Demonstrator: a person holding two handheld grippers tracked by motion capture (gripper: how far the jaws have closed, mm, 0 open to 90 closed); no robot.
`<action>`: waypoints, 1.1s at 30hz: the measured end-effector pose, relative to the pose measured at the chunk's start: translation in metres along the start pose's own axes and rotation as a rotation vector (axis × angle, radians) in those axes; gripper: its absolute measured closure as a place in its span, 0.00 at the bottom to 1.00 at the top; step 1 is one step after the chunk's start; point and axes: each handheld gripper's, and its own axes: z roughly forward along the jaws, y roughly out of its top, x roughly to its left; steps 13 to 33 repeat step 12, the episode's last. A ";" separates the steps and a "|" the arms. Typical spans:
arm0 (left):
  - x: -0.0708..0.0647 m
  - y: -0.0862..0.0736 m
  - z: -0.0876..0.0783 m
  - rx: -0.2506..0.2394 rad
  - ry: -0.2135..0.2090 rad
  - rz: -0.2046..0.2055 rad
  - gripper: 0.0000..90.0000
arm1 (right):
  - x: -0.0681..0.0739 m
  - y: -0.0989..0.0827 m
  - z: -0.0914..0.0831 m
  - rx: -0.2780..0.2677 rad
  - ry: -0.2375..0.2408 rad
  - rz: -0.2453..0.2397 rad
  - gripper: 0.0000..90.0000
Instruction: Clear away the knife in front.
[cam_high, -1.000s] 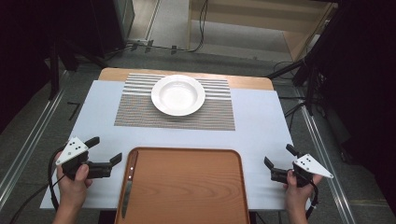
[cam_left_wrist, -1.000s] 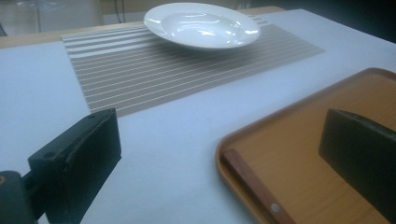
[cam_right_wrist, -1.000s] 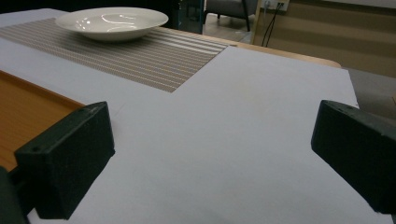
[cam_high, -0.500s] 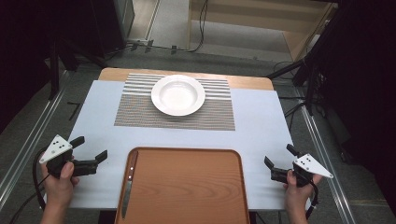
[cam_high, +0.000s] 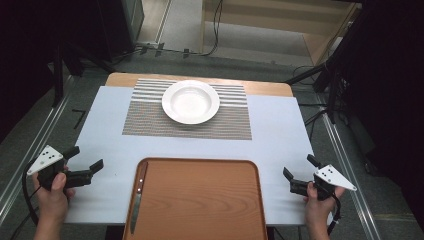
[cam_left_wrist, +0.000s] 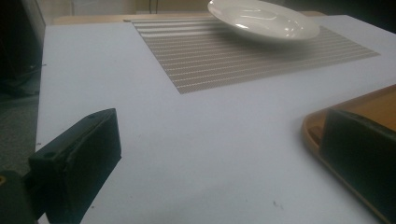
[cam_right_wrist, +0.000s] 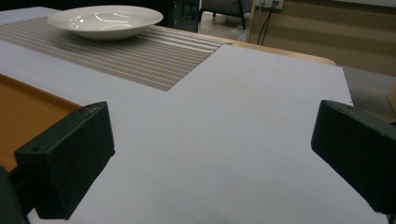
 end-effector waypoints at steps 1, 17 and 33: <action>0.002 -0.003 0.001 0.002 -0.001 -0.006 0.00 | 0.000 0.000 0.000 0.000 -0.001 -0.001 0.00; 0.006 -0.009 0.000 -0.041 -0.009 -0.057 0.00 | -0.005 0.001 0.003 0.059 -0.012 0.078 0.00; 0.006 -0.009 0.000 -0.041 -0.009 -0.057 0.00 | -0.005 0.001 0.003 0.059 -0.012 0.078 0.00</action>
